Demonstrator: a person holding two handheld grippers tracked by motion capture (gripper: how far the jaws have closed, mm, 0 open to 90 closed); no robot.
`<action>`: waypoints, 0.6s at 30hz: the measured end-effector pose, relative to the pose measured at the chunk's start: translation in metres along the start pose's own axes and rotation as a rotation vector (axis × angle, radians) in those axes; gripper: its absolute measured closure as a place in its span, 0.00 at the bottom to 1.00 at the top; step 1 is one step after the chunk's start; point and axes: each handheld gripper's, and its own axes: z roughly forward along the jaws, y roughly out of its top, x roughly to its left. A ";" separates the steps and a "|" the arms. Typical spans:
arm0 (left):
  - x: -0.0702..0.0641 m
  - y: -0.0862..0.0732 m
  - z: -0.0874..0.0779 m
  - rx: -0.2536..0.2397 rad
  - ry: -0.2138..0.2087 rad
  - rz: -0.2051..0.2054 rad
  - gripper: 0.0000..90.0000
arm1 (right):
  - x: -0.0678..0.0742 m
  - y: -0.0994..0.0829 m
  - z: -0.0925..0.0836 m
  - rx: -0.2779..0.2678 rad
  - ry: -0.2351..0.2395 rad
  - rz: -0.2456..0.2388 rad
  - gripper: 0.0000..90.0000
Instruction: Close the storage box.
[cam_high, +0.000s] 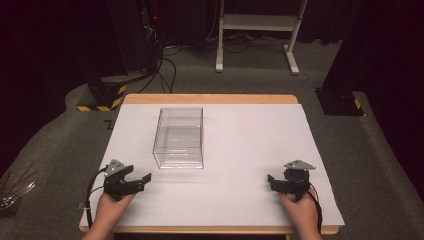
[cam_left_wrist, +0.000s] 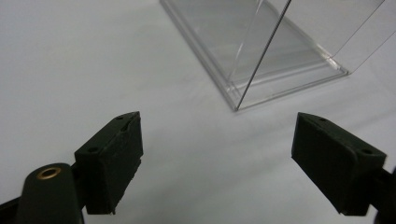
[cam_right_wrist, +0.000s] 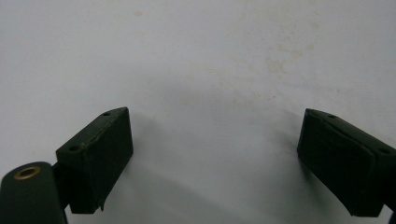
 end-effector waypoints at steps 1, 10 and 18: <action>0.002 -0.002 -0.001 0.006 0.006 0.007 0.19 | 0.000 0.000 0.000 0.001 -0.001 0.001 0.12; 0.008 -0.018 -0.001 0.065 0.092 0.077 0.18 | 0.000 0.000 0.000 0.000 0.000 0.001 0.12; 0.003 -0.019 0.005 0.114 0.092 0.129 0.19 | 0.000 0.000 0.000 -0.001 0.000 -0.001 0.12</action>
